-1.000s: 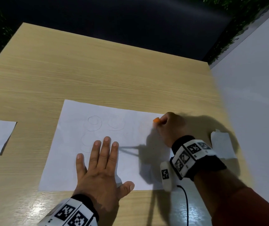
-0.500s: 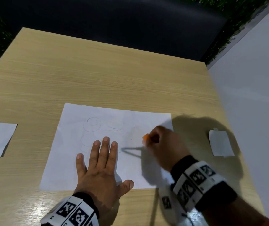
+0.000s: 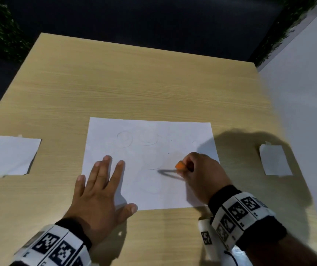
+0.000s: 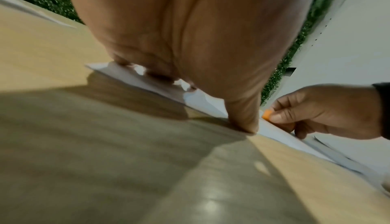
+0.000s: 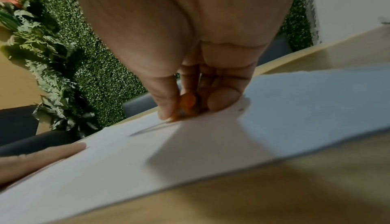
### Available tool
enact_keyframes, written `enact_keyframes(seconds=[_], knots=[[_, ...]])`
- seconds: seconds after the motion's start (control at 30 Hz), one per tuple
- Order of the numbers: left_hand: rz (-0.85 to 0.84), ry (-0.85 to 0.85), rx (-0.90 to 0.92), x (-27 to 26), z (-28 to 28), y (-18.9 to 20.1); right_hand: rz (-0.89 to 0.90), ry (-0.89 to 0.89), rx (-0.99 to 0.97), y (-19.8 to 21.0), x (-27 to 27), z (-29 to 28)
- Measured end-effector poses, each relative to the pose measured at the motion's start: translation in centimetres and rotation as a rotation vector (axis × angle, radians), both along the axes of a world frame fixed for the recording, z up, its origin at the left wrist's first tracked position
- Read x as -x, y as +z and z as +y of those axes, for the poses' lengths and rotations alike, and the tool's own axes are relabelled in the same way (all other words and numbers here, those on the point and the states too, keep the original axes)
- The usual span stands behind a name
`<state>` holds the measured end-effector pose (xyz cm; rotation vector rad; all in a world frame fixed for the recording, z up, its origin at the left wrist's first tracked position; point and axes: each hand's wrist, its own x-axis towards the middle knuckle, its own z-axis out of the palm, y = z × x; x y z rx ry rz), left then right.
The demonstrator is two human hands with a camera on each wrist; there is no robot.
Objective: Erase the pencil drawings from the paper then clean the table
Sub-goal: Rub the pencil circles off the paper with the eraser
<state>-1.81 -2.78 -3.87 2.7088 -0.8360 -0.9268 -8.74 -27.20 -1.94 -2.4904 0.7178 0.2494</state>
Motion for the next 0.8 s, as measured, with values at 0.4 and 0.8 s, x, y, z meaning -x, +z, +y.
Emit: enact_keyframes(seconds=[0.4,0.8], knots=[[0.019,0.022,-0.045,0.5,-0.5,-0.5,-0.105,0.236,-0.096,-0.8,0.7,7.2],[0.014,0.016,-0.037,0.5,-0.4,-0.6,-0.075,0.241,-0.046,-0.1,1.0,6.8]])
